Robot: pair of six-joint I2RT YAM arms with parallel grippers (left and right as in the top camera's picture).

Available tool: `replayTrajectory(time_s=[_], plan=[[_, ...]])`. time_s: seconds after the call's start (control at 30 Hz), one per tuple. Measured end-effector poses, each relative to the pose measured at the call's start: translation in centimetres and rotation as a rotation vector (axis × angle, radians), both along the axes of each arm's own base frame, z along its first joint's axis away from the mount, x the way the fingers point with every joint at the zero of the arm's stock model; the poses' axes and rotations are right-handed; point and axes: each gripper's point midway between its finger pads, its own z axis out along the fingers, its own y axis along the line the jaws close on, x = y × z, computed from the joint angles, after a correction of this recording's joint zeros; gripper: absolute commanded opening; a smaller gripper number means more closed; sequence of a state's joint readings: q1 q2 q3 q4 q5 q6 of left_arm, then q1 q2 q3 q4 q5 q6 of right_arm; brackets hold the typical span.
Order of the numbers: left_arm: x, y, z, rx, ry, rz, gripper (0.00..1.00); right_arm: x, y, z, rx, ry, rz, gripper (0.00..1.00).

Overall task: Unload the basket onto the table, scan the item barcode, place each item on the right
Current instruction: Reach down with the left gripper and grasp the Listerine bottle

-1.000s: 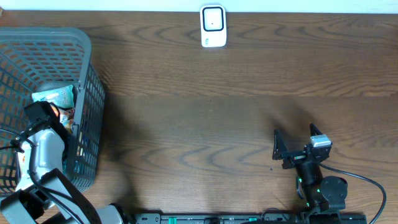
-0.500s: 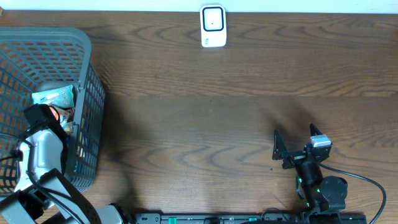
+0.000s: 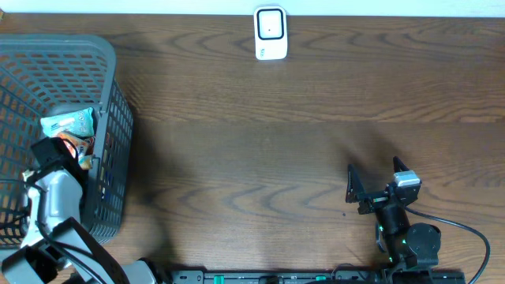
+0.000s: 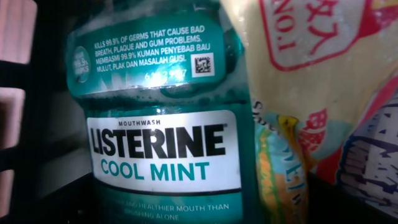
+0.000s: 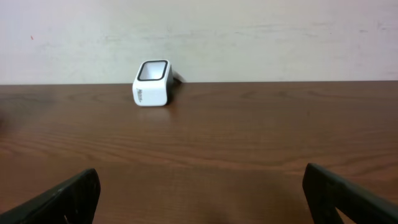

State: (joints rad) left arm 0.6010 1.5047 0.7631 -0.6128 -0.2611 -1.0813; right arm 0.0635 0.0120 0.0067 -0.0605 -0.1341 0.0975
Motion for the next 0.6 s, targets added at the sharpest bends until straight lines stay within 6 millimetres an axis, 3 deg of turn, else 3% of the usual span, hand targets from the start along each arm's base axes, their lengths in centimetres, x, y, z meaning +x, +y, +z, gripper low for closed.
replayTrajectory(time_s=[0.03, 0.17, 0.2, 0.6], plan=[[0.0, 0.0, -0.1, 0.003, -0.007, 0.003, 1.0, 0.0, 0.0, 0.0, 0.0, 0.0, -0.001, 0.99], [0.4, 0.0, -0.2, 0.008, -0.031, -0.002, 0.73, 0.0, 0.0, 0.0, 0.0, 0.0, 0.0, 0.99], [0.6, 0.1, -0.2, 0.007, -0.042, -0.005, 0.7, 0.0, 0.0, 0.0, 0.0, 0.0, 0.0, 0.99], [1.3, 0.1, 0.0, -0.008, -0.055, -0.061, 0.6, 0.0, 0.0, 0.0, 0.0, 0.0, 0.0, 0.99]])
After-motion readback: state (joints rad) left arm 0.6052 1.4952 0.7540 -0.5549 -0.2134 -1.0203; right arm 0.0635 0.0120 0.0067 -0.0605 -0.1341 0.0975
